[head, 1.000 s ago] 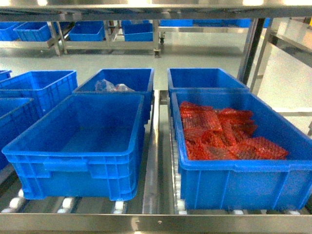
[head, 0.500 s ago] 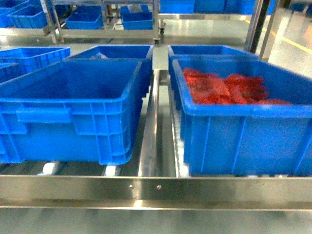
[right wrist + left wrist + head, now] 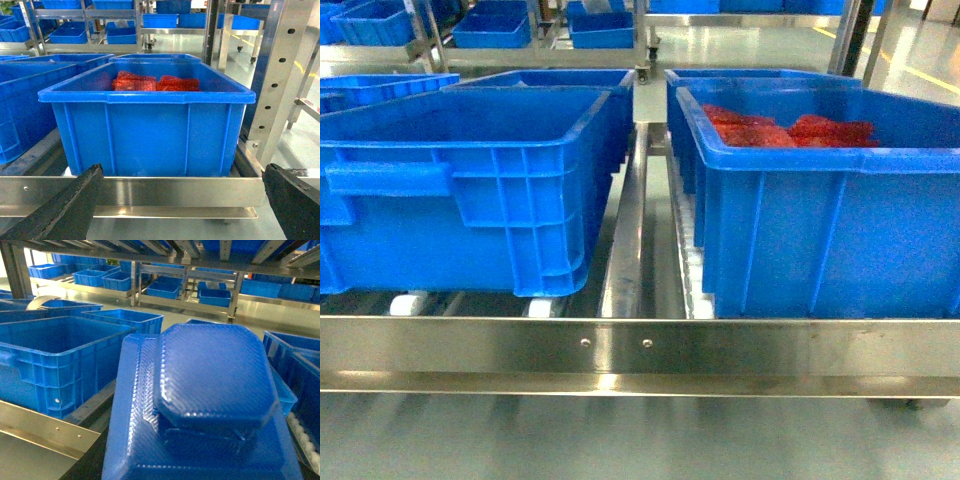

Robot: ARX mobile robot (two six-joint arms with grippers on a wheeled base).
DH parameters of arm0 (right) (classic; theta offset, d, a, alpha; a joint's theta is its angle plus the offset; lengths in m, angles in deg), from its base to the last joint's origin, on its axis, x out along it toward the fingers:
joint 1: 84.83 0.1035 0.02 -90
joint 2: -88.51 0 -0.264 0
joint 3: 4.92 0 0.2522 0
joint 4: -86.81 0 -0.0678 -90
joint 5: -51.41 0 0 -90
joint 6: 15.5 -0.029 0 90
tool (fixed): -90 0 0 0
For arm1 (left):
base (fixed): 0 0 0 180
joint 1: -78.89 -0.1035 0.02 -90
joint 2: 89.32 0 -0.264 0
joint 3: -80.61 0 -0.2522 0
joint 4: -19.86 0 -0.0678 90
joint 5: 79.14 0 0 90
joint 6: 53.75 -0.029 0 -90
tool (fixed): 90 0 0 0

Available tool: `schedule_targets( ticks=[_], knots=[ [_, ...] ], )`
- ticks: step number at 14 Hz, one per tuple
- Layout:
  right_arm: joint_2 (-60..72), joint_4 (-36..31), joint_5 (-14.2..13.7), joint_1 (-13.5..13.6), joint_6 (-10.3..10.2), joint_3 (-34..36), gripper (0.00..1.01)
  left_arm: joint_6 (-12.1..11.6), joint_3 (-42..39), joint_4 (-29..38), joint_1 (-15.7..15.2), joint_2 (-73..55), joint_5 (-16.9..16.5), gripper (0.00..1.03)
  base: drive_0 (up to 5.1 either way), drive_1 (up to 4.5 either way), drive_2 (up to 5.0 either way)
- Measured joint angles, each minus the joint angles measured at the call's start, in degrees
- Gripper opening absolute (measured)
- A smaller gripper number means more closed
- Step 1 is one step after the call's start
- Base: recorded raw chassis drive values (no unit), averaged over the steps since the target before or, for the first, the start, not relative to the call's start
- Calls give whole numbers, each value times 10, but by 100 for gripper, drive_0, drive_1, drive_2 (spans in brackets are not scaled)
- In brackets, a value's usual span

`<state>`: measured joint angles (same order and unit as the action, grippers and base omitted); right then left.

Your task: Pick blue part to blue bin on bottom shelf

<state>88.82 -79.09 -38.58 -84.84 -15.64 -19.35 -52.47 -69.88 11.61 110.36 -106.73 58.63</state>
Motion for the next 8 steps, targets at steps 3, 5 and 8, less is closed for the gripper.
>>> schedule_targets(
  ticks=[3,5,8],
  knots=[
    [0,-1,0,0,0,0,98,0,0,0,0,2,0,43,-1,407,-408],
    [0,-1,0,0,0,0,98,0,0,0,0,2,0,43,-1,407,-408],
    [0,-2,0,0,0,0,98,0,0,0,0,1,0,43,-1,407,-408]
  ],
)
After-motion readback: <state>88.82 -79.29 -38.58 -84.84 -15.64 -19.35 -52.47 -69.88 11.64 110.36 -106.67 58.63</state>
